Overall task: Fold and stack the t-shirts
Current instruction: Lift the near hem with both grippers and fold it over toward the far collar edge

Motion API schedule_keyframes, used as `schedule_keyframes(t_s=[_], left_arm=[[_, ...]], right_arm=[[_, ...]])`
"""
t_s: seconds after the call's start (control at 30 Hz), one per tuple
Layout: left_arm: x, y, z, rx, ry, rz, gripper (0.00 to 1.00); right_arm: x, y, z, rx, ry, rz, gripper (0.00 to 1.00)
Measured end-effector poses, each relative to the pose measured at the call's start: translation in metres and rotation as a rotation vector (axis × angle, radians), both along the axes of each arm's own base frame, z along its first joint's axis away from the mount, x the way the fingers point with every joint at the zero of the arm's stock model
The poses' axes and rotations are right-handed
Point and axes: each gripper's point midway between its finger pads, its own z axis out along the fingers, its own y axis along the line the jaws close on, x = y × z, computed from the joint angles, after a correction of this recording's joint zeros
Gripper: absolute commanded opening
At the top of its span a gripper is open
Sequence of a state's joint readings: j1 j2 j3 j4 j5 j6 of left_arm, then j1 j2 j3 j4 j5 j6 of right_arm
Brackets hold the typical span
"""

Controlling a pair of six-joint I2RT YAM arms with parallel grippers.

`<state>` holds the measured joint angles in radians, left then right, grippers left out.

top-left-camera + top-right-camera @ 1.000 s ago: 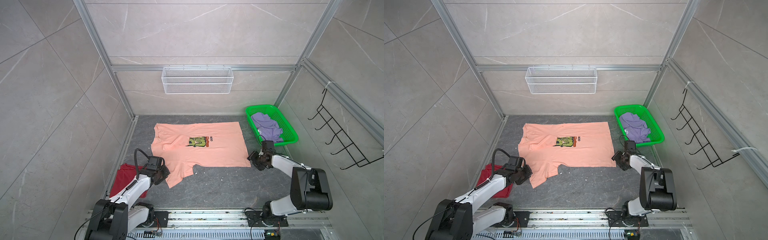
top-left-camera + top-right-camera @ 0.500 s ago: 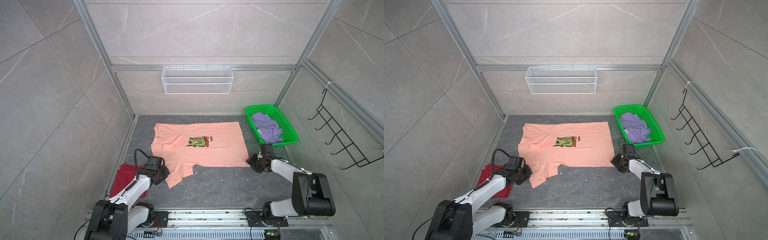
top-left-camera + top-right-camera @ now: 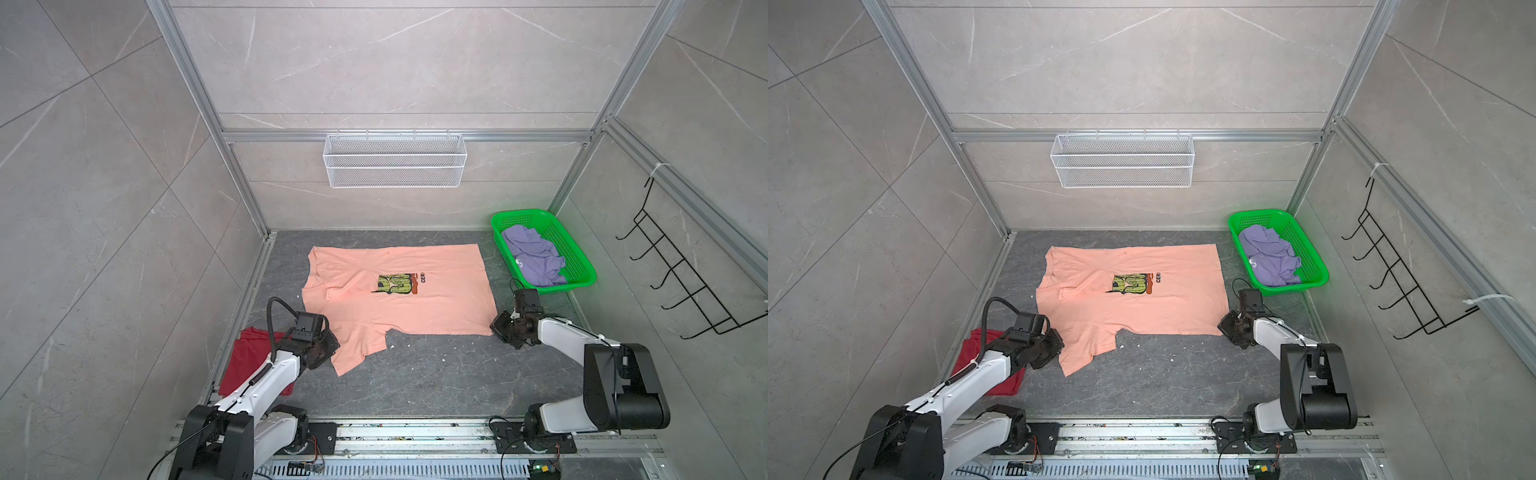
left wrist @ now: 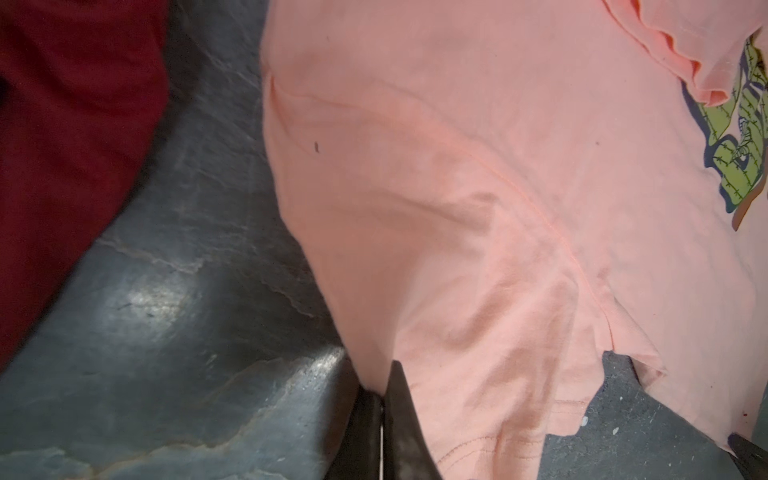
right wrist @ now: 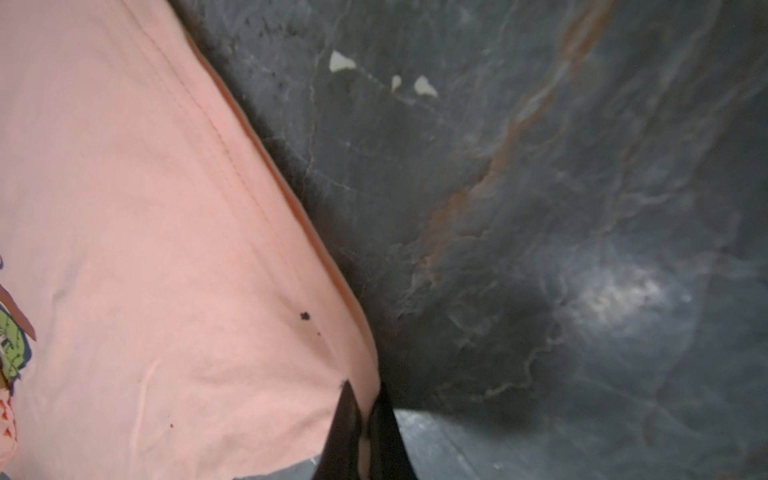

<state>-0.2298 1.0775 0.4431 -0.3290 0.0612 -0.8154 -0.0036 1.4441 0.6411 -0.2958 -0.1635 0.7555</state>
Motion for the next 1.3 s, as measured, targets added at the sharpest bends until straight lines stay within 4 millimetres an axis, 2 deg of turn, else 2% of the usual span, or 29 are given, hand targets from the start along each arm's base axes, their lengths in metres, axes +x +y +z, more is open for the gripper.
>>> schedule_keyframes(t_s=[0.13,0.27,0.43,0.63,0.83,1.07,1.3], left_arm=[[-0.002,0.002,0.014,0.002,-0.023,0.002,0.00],[0.009,-0.001,0.039,-0.001,-0.064,-0.011,0.00],[0.042,-0.008,0.075,0.010,-0.136,-0.048,0.00],[0.094,-0.007,0.097,0.039,-0.185,-0.066,0.00],[0.144,-0.005,0.118,0.043,-0.251,-0.072,0.00],[0.187,-0.008,0.133,0.018,-0.290,-0.116,0.00],[0.216,-0.011,0.118,-0.013,-0.274,-0.152,0.00]], right_arm=[[-0.009,-0.004,0.006,-0.033,0.024,0.014,0.00],[0.002,-0.004,0.021,-0.035,-0.012,0.030,0.00],[0.033,0.000,0.043,-0.016,-0.080,0.037,0.00],[0.086,0.001,0.066,-0.010,-0.158,0.039,0.00],[0.121,0.001,0.071,-0.006,-0.188,0.030,0.00],[0.149,-0.002,0.064,-0.004,-0.184,0.023,0.00],[0.176,-0.005,0.064,0.006,-0.198,0.020,0.00]])
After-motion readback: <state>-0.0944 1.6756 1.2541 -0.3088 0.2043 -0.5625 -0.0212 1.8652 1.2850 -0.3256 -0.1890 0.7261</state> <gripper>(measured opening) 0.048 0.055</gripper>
